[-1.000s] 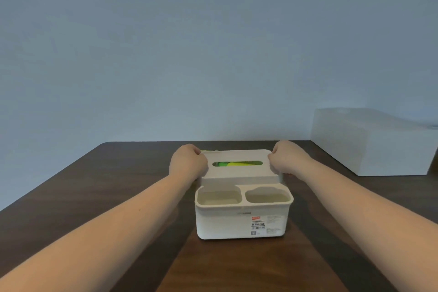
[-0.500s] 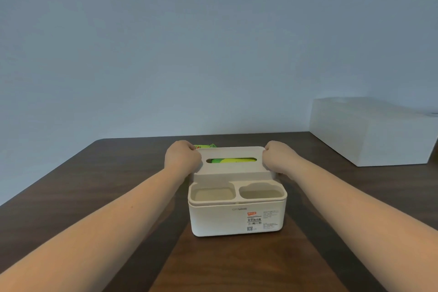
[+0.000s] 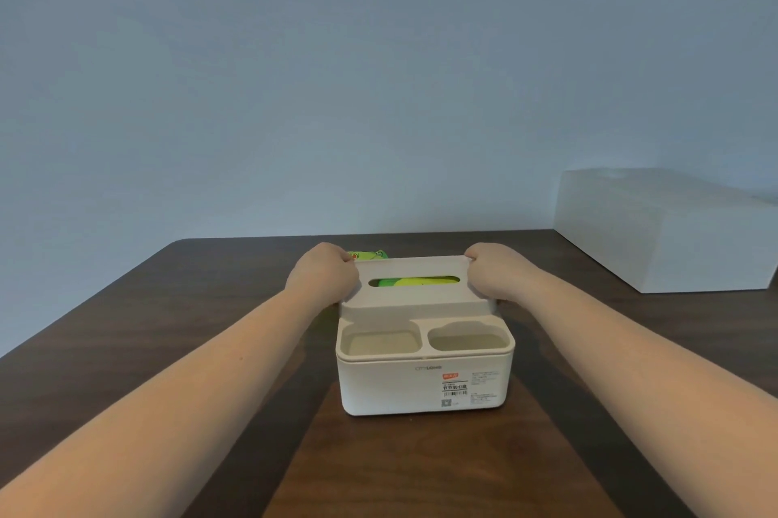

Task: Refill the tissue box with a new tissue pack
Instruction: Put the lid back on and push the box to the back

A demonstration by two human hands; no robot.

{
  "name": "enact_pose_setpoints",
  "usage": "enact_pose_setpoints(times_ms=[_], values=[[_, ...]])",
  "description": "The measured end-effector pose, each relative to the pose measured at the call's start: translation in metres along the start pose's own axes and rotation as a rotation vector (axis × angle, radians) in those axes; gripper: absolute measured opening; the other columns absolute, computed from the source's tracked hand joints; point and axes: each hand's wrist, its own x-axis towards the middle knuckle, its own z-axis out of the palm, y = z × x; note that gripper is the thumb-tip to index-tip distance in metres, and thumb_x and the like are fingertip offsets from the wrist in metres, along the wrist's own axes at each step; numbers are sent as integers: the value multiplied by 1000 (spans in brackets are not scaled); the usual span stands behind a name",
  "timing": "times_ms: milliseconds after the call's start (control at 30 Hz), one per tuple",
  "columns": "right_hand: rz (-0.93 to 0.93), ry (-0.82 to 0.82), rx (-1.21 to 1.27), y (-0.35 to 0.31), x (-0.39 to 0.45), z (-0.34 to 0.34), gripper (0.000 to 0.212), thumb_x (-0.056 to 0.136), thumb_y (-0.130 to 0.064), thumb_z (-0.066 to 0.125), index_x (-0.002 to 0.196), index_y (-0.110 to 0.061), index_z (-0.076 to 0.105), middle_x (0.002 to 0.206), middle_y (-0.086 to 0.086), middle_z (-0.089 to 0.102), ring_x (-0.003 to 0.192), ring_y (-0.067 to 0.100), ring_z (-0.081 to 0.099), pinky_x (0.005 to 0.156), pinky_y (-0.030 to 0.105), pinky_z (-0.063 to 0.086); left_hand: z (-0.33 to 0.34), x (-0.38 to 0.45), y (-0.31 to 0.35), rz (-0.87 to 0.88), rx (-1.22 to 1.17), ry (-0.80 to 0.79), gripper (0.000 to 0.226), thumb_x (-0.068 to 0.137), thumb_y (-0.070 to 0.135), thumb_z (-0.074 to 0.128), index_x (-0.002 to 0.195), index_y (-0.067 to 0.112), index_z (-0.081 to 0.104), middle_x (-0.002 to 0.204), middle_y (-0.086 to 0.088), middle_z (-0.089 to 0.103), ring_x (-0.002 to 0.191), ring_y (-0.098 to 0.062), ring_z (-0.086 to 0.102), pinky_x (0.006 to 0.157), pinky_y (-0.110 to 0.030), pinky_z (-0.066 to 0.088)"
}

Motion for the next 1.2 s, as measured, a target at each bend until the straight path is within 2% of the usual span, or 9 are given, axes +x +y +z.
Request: enact_pose_setpoints(times_ms=[133, 333, 533, 600, 700, 833, 933, 1067, 1200], values=[[-13, -25, -85, -1, 4, -1, 16, 80, 1, 42, 76, -13, 47, 93, 11, 58, 82, 30, 55, 61, 30, 41, -1, -4, 9, -9, 133, -36, 23, 81, 6, 43, 61, 12, 53, 60, -2, 49, 61, -22, 47, 56, -26, 39], [21, -21, -208, -9, -4, -4, 33, 84, -6, 41, 111, -17, 56, 100, 3, 56, 94, 27, 59, 83, 38, 52, -3, -12, 21, 34, 321, -28, 11, 82, 10, 47, 84, 14, 56, 72, 0, 53, 78, -23, 56, 66, -30, 45], [6, -30, -12, -5, -34, -3, 34, 97, -15, 37, 120, 1, 56, 88, 12, 55, 69, 28, 54, 66, 37, 50, -12, -46, 12, 39, 137, -160, 41, 98, 17, 26, 117, 1, 58, 102, -18, 66, 97, -37, 67, 89, -43, 55], [1, -4, 67, 2, -47, 4, 42, 101, -23, 28, 122, 2, 54, 97, 17, 60, 77, 31, 56, 74, 40, 52, -7, -61, 2, 18, -52, -156, 49, 99, 37, 21, 114, 6, 56, 91, -11, 63, 81, -35, 69, 87, -42, 56], [6, 14, 202, 10, -66, 9, 45, 101, -35, 24, 115, -5, 55, 106, 15, 63, 87, 30, 62, 72, 40, 56, 0, -83, -13, -41, -325, -186, 47, 95, 55, 28, 104, 18, 55, 97, -8, 63, 88, -34, 69, 90, -42, 56], [10, -78, 420, 28, -87, 8, 36, 101, -39, 29, 102, -15, 55, 103, 7, 60, 78, 20, 58, 58, 31, 51, 6, -96, -28, 25, -403, -197, 34, 91, 39, 43, 88, 11, 62, 75, -6, 57, 68, -27, 54, 76, -38, 53], [-21, -131, 305, 37, -97, 12, 38, 102, -38, 26, 116, -16, 53, 110, 8, 60, 90, 22, 61, 56, 29, 51, 11, -99, -29, -32, -381, -206, 31, 91, 28, 41, 90, 7, 64, 86, -10, 68, 82, -30, 66, 88, -41, 58], [-63, -157, 162, 35, -95, 12, 32, 103, -34, 22, 102, -14, 47, 82, 3, 56, 68, 15, 57, 52, 28, 49, 12, -97, -26, -78, -392, -215, 41, 90, 23, 41, 104, -5, 67, 107, -23, 71, 103, -36, 68, 91, -49, 57], [-29, -270, 198, 37, -93, 7, 31, 102, -37, 21, 114, -18, 43, 93, 3, 59, 61, 18, 65, 51, 28, 51, 12, -94, -20, -93, -307, -193, 32, 90, 19, 38, 74, 3, 61, 88, -19, 70, 97, -37, 70, 88, -48, 58]])
